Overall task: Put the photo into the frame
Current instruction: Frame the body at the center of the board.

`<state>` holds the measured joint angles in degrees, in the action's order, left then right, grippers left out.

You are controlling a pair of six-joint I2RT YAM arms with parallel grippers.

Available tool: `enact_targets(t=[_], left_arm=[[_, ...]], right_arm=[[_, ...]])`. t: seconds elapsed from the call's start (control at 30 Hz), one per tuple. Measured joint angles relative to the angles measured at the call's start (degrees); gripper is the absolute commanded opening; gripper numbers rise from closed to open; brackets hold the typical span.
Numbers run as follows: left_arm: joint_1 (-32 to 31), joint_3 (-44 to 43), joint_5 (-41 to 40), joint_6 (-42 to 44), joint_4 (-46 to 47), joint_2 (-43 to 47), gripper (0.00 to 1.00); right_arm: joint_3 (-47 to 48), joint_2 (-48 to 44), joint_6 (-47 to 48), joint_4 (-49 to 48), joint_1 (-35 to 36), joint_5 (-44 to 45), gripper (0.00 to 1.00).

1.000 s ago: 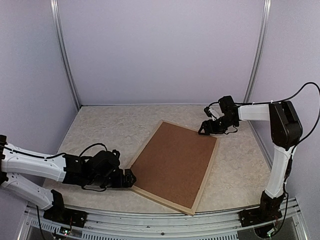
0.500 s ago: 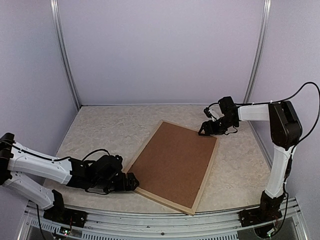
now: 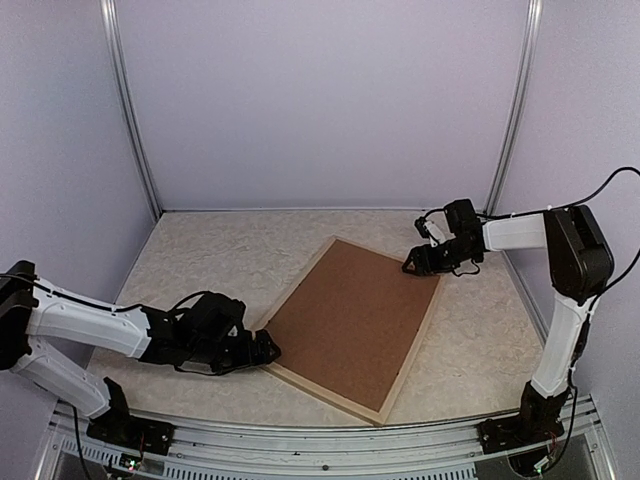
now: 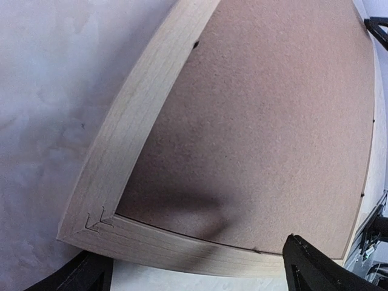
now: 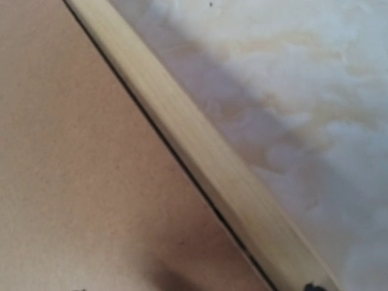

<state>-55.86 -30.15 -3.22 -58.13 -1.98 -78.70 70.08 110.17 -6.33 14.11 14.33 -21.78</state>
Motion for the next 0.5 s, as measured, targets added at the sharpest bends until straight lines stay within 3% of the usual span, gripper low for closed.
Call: enact_targets(t=[0.5], left_arm=[[16.6, -0.6, 0.9, 8.9, -1.2, -0.4, 0.99]], right_arm=[[-12.3, -10.4, -5.6, -0.9, 5.7, 2.5, 0.74]])
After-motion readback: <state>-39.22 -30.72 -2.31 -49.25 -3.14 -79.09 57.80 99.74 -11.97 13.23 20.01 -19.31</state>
